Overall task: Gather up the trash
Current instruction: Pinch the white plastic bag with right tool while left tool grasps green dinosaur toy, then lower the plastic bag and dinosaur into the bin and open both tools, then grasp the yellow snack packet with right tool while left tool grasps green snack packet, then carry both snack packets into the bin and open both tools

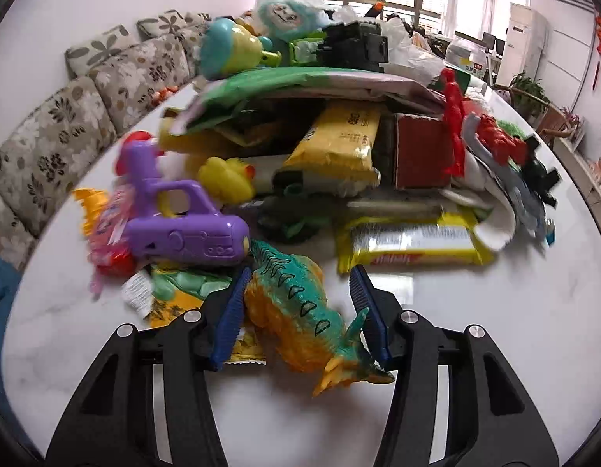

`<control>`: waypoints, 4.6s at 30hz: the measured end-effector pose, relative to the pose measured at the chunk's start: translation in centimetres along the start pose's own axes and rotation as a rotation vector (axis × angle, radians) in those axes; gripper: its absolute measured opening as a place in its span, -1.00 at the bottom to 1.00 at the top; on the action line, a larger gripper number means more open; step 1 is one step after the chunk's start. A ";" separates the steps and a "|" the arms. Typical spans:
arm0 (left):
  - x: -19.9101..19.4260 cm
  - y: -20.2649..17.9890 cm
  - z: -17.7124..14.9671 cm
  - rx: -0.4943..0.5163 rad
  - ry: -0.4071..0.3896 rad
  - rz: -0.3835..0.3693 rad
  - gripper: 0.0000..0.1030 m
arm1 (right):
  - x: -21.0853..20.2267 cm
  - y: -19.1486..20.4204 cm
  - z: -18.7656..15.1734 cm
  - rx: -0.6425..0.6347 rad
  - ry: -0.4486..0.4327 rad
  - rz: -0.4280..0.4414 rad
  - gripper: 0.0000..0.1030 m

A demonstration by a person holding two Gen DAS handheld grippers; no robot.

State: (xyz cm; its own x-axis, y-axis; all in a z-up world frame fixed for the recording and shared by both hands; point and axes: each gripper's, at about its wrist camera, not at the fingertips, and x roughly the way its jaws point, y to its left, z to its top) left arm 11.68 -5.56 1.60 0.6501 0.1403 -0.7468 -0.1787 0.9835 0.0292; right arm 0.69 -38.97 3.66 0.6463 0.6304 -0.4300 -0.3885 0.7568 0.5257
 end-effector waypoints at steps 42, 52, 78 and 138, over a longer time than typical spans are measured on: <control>0.0 8.2 -33.8 0.455 0.506 -0.294 0.05 | 15.1 6.7 -24.6 -0.310 0.890 -0.049 -0.90; 2.5 6.4 -35.3 0.541 0.546 -0.190 0.31 | 17.4 6.4 -27.5 -0.407 0.967 -0.101 -0.04; -18.0 10.4 -17.4 0.233 -0.092 -0.391 0.57 | 21.5 10.9 5.3 -0.670 0.331 -0.184 0.31; -17.2 8.2 -8.3 0.124 -0.300 -0.209 -0.03 | 8.0 4.3 1.5 0.191 0.265 0.510 0.51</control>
State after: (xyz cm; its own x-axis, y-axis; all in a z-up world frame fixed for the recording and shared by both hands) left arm -7.07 -0.88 9.13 0.8533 -0.0556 -0.5185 0.0594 0.9982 -0.0092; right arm 5.21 -30.94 3.58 0.2143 0.9456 -0.2448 -0.4656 0.3192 0.8254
